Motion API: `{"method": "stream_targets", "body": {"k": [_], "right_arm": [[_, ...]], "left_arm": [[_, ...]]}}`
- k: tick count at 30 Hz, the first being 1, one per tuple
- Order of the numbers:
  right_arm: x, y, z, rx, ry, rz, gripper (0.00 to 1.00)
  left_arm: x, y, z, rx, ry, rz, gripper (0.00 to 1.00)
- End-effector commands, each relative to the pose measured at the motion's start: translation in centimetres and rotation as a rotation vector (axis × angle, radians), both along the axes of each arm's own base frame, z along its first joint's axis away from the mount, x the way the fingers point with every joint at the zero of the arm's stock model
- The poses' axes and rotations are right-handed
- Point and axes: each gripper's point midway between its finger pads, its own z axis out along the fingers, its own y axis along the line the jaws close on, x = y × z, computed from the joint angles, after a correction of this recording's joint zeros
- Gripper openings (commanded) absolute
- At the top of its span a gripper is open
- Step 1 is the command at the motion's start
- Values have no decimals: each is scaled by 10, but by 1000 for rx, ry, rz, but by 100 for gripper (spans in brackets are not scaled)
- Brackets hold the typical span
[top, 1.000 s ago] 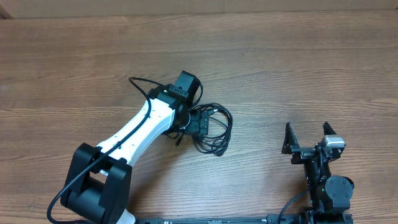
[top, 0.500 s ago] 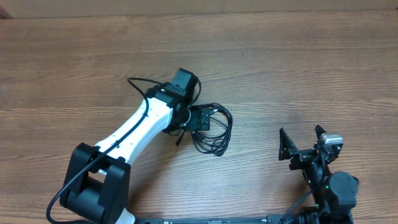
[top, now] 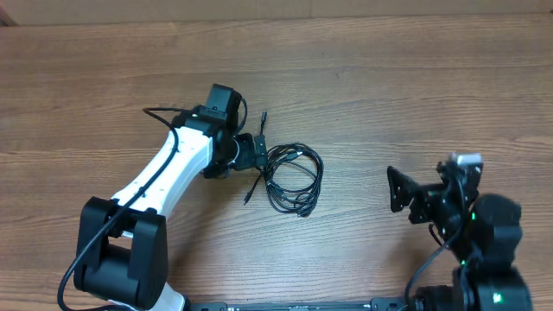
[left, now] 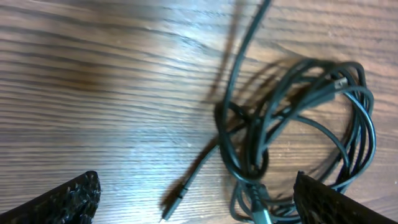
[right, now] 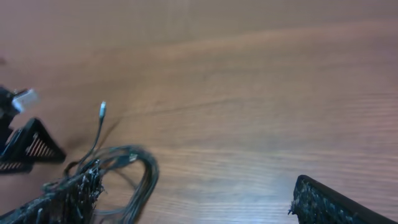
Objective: Untangle cables
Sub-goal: 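Move the right gripper toward the cable bundle from the right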
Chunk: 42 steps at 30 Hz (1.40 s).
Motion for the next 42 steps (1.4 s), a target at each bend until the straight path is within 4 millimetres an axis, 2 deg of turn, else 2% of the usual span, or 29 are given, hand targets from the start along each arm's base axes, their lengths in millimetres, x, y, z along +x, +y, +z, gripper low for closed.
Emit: {"method": "stream_targets", "body": {"k": [1,9,14,18,21,24,28,35,42], "right_arm": [[7,17,3,50,90,87,100],[21,32,-34,110,453,157,100],[30,44,-44,174,586,206,100],[36,72,-35,320,593,351,100],[36,99,-13,471,544,524,100],[39,111,3,520,479,625,100],[36,126,-9,408,475,645,100],[19,155,-55,102,567,600,100],[15,170,-101,-173,604,561,100]], "left_arm": [[11,9,6,-7,-21,43,99],[20,39,5,28,-29,127,100],[24,52,5,44,-33,159,100],[24,54,5,47,-35,152,100],[24,54,5,47,-35,149,100],[24,54,5,47,-36,149,100],[24,54,5,48,-37,149,100],[27,62,4,95,-55,162,100],[32,62,5,90,-73,163,99]]}}
